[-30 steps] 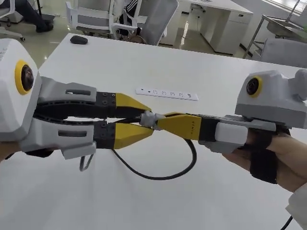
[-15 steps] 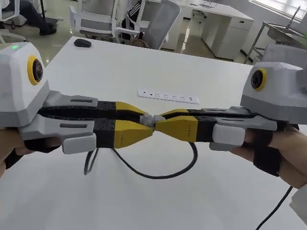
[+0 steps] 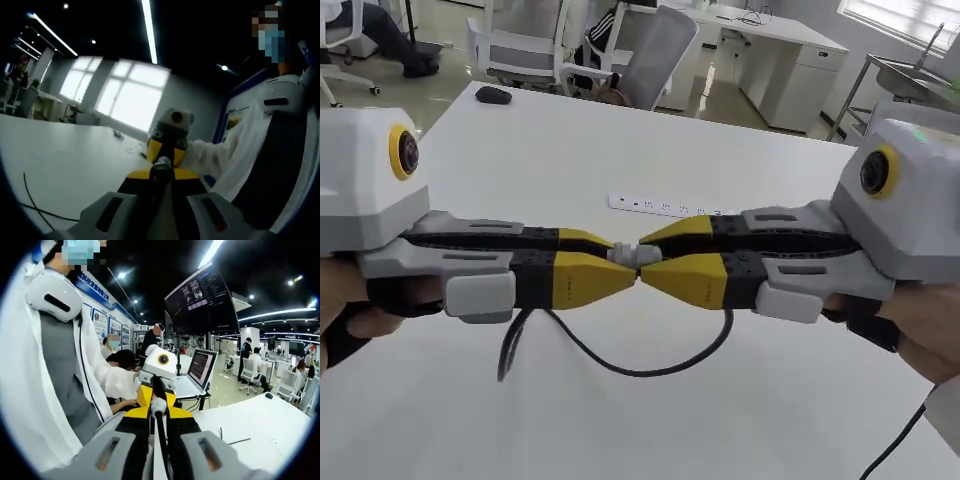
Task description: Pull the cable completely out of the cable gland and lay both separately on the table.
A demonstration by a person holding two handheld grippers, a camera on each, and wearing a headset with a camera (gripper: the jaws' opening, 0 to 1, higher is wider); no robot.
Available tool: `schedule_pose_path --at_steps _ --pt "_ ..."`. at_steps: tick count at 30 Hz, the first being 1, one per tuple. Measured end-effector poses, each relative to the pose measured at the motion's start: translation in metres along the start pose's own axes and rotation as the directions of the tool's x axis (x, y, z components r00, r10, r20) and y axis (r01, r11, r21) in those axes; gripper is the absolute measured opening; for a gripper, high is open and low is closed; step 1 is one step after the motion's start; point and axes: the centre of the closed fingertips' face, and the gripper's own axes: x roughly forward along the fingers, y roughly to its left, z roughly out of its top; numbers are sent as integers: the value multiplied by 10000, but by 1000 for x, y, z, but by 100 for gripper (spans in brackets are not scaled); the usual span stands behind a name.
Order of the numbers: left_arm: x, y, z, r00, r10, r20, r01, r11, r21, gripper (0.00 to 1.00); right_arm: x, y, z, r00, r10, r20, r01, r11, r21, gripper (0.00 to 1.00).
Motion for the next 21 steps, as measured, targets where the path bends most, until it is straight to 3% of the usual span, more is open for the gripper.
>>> schedule_pose_path --at_steps 4,6,7,8,9,11,12,14,18,21 --pt "2 0 -3 9998 104 -167 -99 9995 297 14 0 -3 -3 10000 -48 9 47 9999 98 10" --pt "2 1 -6 9989 223 -404 -177 9937 1109 14 0 -2 -6 9999 -43 -122 44 10000 59 11" --pt "2 -2 -6 9991 153 -403 -101 9921 1253 14 0 -1 -7 10000 55 -73 -53 9995 300 11" --pt "2 -4 -5 9992 110 -380 -55 9900 1413 14 -1 2 -6 9997 240 81 -247 9946 1013 11" --pt "2 -4 -2 9995 190 -261 -132 9782 2072 14 -2 -1 -2 9990 215 395 -289 9799 1974 12" --pt "2 -9 -1 9996 72 -269 2 9638 2667 15 -3 -5 3 9954 62 956 -315 9634 2661 18" --pt "3 -10 2 9997 177 -186 -109 9475 3195 15 -5 -8 3 9936 -72 1126 -288 9486 3150 22" --pt "3 -12 5 9996 253 -124 -191 9318 3625 15 -9 -8 8 9866 15 1634 -567 9411 3334 20" --pt "2 -13 13 9991 336 251 -408 9161 3988 15 -15 -9 13 9738 -8 2273 -1062 8826 4580 22" --pt "-1 -14 17 9986 282 447 -443 9080 4166 15 -18 -12 13 9694 -171 2448 -1038 8754 4721 16"
